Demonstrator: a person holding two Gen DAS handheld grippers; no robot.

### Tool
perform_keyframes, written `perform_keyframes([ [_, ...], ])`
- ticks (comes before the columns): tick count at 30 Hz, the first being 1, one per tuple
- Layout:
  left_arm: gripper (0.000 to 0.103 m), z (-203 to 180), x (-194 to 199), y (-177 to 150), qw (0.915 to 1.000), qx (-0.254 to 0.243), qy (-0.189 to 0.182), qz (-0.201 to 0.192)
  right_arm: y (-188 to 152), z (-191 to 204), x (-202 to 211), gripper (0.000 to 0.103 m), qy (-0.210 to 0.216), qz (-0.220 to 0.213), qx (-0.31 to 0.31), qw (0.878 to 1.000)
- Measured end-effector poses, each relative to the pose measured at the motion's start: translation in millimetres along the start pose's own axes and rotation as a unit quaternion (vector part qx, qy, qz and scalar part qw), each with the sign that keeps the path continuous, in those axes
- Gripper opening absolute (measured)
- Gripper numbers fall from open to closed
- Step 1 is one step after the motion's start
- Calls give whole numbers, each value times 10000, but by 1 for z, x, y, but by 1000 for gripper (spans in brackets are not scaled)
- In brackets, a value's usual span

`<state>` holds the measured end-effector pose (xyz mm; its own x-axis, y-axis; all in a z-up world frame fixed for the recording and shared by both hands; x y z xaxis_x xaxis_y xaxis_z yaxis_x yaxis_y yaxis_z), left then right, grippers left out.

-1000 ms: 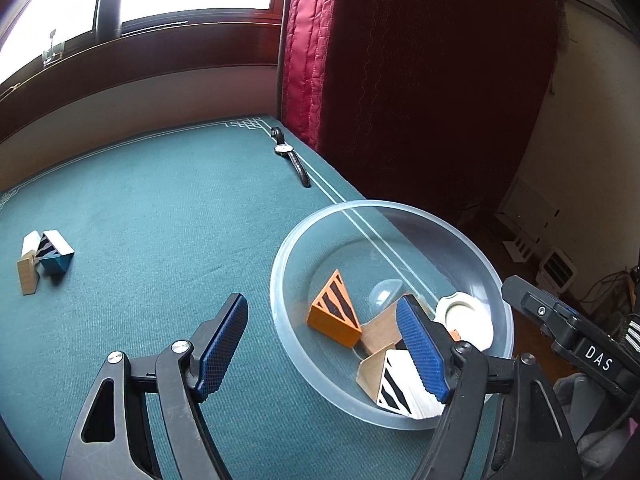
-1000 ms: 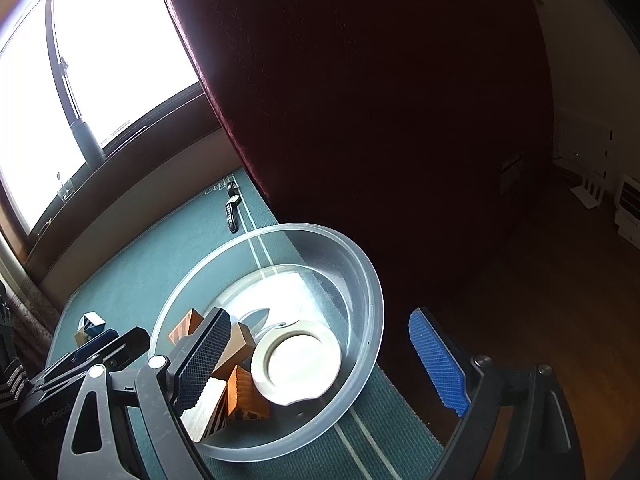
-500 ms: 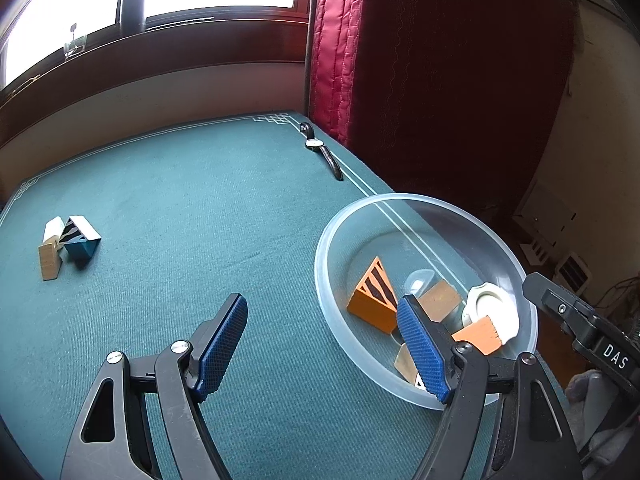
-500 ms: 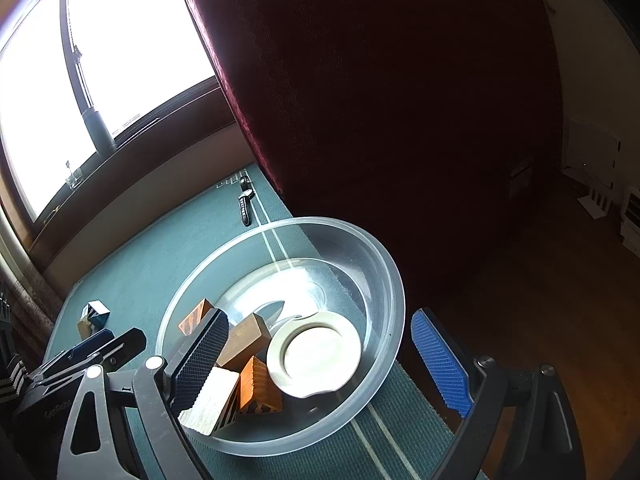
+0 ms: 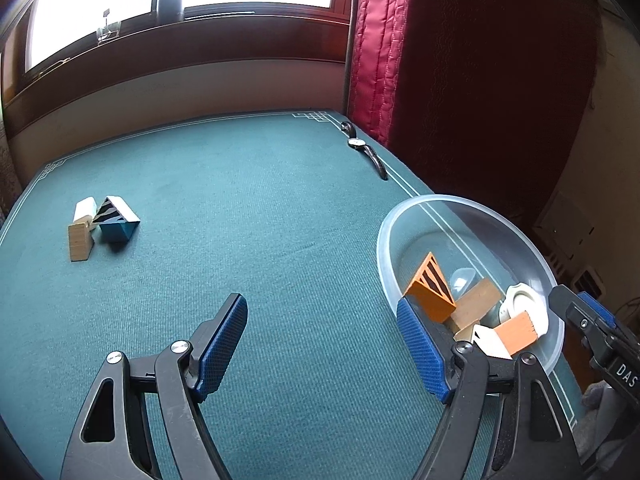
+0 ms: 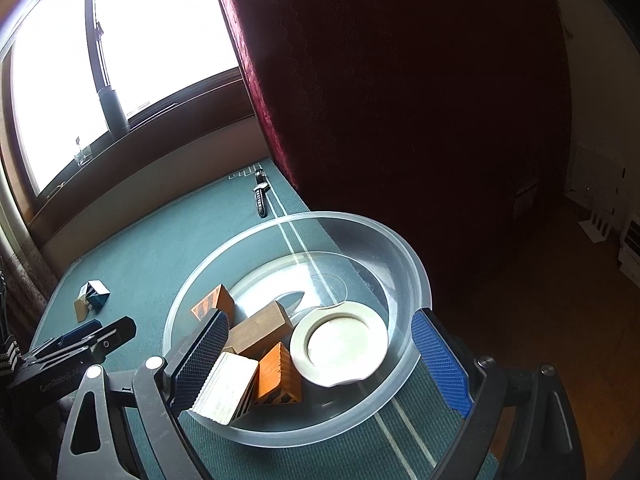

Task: Organize rigid objects
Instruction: 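Withdraw both grippers from the bowl back toward the remaining blocks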

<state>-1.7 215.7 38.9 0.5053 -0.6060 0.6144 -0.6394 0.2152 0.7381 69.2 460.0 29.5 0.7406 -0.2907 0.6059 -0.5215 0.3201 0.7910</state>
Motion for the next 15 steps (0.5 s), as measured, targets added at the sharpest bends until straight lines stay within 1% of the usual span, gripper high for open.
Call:
perform_keyframes([
  [10, 78, 24, 7, -8, 9997, 89, 205, 2, -4, 19, 8, 95, 52, -113, 310, 9994],
  [15, 78, 37, 12, -11, 9993, 142, 339, 6, -2, 33, 9, 95, 144, -155, 496, 9985],
])
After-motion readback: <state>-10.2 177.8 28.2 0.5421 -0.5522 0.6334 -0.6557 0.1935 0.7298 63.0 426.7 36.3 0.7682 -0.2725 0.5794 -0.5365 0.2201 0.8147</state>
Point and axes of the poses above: each gripper's, at about its wrist camera, not at the fingertips, and x roughly against the way its jaws point, z to its left, y to its top, the point moved 3 cm from there along -x, roughly the way its jaws point, and after that the axes turned 14 degrees about -y, right-handed, at the moved point
